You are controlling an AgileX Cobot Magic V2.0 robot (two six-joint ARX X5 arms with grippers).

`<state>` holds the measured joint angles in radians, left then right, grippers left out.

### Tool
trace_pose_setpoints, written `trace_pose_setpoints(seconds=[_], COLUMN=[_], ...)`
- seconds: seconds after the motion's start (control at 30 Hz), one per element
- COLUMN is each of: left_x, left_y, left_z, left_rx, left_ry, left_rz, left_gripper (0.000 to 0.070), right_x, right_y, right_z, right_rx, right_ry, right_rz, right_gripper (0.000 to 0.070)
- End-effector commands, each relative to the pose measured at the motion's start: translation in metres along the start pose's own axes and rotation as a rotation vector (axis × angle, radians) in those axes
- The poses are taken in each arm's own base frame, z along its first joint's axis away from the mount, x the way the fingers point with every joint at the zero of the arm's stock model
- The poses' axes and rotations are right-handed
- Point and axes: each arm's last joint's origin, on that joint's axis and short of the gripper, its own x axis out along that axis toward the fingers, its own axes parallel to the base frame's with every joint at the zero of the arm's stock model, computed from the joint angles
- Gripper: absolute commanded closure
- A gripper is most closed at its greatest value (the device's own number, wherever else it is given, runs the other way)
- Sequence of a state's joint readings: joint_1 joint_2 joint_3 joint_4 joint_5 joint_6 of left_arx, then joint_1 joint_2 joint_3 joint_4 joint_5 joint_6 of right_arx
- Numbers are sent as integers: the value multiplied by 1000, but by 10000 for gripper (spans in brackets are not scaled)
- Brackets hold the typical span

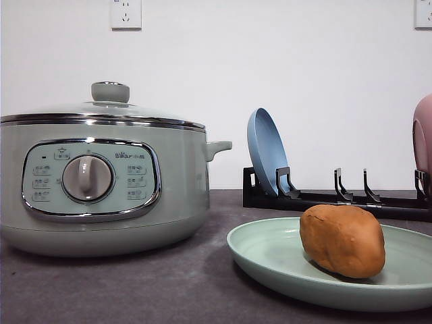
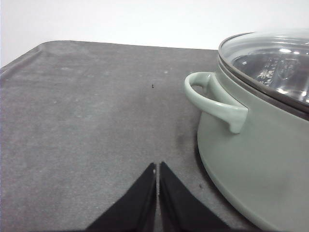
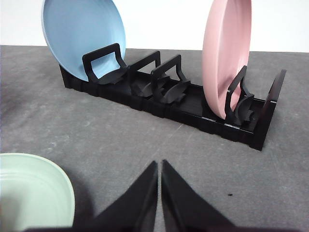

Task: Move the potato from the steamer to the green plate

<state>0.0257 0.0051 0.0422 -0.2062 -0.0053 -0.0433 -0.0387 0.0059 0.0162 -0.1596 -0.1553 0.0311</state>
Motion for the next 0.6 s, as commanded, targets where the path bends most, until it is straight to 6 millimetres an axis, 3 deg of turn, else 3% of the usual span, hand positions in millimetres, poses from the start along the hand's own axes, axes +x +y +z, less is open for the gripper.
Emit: trace_pose_setpoints(seconds=[0.0,0.57], left_x=[2,2], left_y=[0,0], left_z=[-6,-6], left_rx=[-3,-3], left_ry=[22,22], left_rz=[4,4], left_gripper=[700,700], right_x=[0,0], right_y=[0,0], right_z=[-1,-1], right_rx=[10,10], right_ry=[1,1], right_rz=[0,0], right_gripper=[700,700])
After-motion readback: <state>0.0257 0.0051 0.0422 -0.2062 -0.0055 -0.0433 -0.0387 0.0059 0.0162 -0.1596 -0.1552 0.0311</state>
